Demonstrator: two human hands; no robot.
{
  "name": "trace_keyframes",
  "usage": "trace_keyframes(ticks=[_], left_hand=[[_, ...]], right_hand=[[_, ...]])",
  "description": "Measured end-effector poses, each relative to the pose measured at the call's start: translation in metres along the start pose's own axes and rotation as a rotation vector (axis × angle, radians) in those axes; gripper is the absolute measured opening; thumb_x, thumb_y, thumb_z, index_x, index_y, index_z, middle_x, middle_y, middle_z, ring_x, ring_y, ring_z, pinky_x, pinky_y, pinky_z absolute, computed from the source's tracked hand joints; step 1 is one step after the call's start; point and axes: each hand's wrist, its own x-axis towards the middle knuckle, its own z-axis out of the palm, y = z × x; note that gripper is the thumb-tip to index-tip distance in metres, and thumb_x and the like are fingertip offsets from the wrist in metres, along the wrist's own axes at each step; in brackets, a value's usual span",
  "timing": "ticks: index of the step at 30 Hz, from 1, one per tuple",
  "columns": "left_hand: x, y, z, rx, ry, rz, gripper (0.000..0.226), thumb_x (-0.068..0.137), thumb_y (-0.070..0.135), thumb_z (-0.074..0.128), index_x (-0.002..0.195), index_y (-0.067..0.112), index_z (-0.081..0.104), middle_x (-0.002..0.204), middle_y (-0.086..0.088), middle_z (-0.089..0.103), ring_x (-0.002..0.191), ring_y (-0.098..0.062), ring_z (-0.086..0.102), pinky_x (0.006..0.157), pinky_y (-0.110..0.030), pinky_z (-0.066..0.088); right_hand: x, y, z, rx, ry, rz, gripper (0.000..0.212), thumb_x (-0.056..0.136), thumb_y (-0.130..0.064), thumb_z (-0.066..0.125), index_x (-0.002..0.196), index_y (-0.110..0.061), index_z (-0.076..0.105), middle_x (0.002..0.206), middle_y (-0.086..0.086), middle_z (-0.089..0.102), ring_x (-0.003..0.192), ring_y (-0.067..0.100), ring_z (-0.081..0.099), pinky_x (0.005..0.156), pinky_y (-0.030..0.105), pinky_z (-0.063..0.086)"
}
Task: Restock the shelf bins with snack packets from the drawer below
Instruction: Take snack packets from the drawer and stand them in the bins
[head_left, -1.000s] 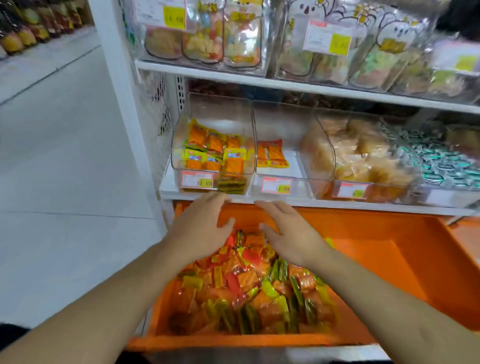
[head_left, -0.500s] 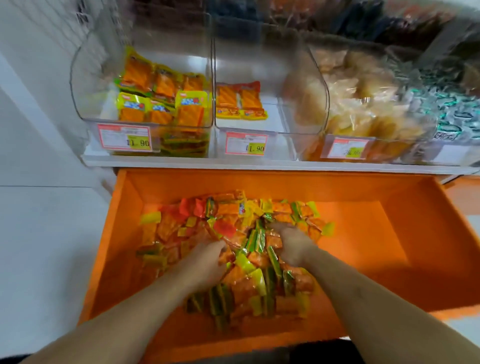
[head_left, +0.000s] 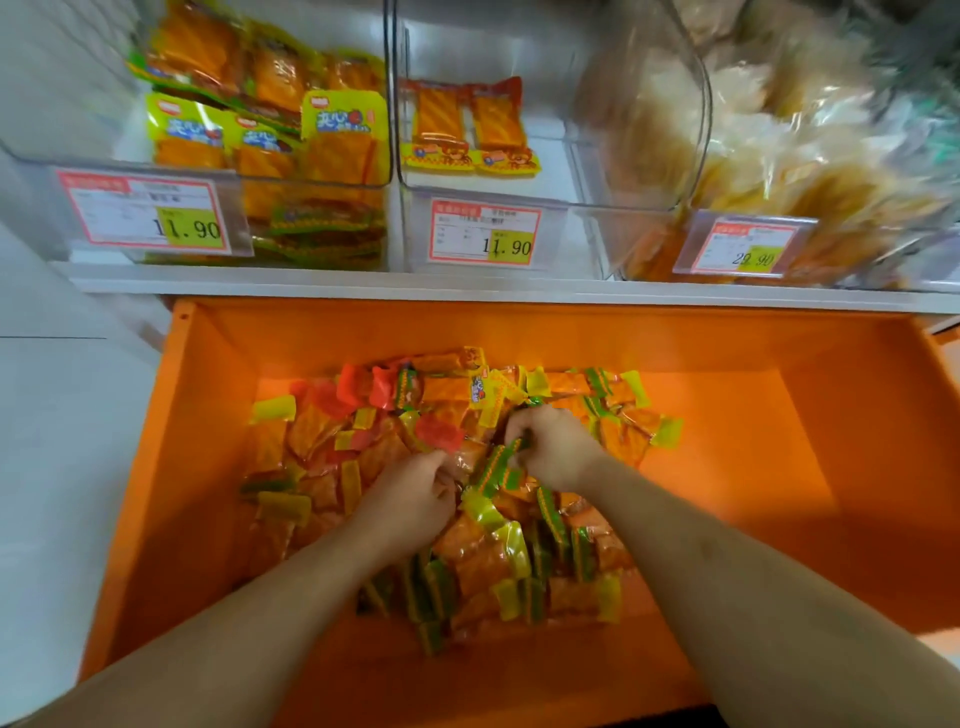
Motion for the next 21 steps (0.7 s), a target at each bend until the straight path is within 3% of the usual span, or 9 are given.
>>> trace_keyframes(ticks=[3, 6, 8, 11, 14, 17, 21], left_hand=[[-0.004, 0.015, -0.018, -0.086, 0.058, -0.039, 0.012, 0.094, 0.014, 0.064, 0.099, 0.023, 0.071, 0.098, 0.010, 0.071, 0.093, -0.011, 0.067, 0.077, -0.026, 0.053], [-0.015, 0.038, -0.050, -0.196, 0.084, -0.088, 0.017, 0.090, 0.006, 0.068, 0.092, 0.023, 0.071, 0.092, 0.004, 0.072, 0.078, -0.016, 0.065, 0.059, -0.024, 0.044], [-0.027, 0.058, -0.077, -0.263, 0.042, -0.046, 0.021, 0.088, 0.001, 0.068, 0.094, 0.021, 0.069, 0.092, 0.000, 0.072, 0.076, -0.019, 0.064, 0.054, -0.021, 0.043], [-0.065, 0.097, -0.119, -0.404, -0.076, 0.053, 0.026, 0.089, -0.001, 0.072, 0.105, 0.018, 0.068, 0.096, 0.002, 0.073, 0.080, -0.006, 0.066, 0.063, -0.011, 0.048], [-0.112, 0.124, -0.147, -0.614, -0.206, 0.101, 0.040, 0.079, 0.014, 0.086, 0.116, 0.021, 0.071, 0.110, 0.001, 0.078, 0.105, -0.015, 0.070, 0.084, -0.029, 0.052], [-0.152, 0.138, -0.162, -0.720, -0.232, 0.143, 0.042, 0.081, 0.019, 0.082, 0.122, 0.020, 0.070, 0.118, -0.006, 0.077, 0.105, -0.026, 0.071, 0.083, -0.037, 0.053], [-0.190, 0.148, -0.174, -0.900, -0.257, 0.184, 0.030, 0.086, 0.029, 0.074, 0.113, 0.017, 0.076, 0.113, -0.016, 0.076, 0.095, -0.031, 0.073, 0.069, -0.037, 0.059]], right_hand=[[-0.012, -0.023, -0.038, 0.151, 0.020, -0.034, 0.027, 0.083, -0.007, 0.084, 0.080, -0.027, 0.066, 0.080, -0.014, 0.059, 0.080, 0.010, 0.061, 0.064, 0.023, 0.046], [-0.035, -0.058, -0.081, 0.288, 0.078, -0.073, 0.025, 0.083, -0.010, 0.086, 0.081, -0.025, 0.066, 0.080, -0.006, 0.056, 0.068, 0.013, 0.054, 0.056, 0.023, 0.045], [-0.056, -0.083, -0.110, 0.361, 0.081, -0.127, 0.023, 0.086, -0.011, 0.084, 0.083, -0.023, 0.064, 0.078, -0.001, 0.051, 0.063, 0.013, 0.048, 0.056, 0.026, 0.043], [-0.100, -0.119, -0.144, 0.501, 0.079, -0.219, 0.023, 0.089, -0.008, 0.080, 0.083, -0.021, 0.062, 0.070, -0.006, 0.040, 0.060, 0.015, 0.043, 0.052, 0.024, 0.039], [-0.146, -0.144, -0.168, 0.630, 0.145, -0.317, 0.019, 0.091, -0.003, 0.076, 0.084, -0.016, 0.063, 0.058, -0.015, 0.039, 0.051, 0.006, 0.040, 0.048, 0.017, 0.035], [-0.178, -0.160, -0.177, 0.729, 0.245, -0.374, 0.012, 0.090, -0.008, 0.079, 0.089, -0.008, 0.067, 0.054, -0.014, 0.050, 0.050, 0.005, 0.045, 0.050, 0.020, 0.036], [-0.185, -0.174, -0.169, 0.820, 0.440, -0.319, 0.025, 0.084, -0.018, 0.086, 0.082, -0.005, 0.065, 0.059, -0.005, 0.047, 0.057, 0.015, 0.045, 0.055, 0.030, 0.035]])
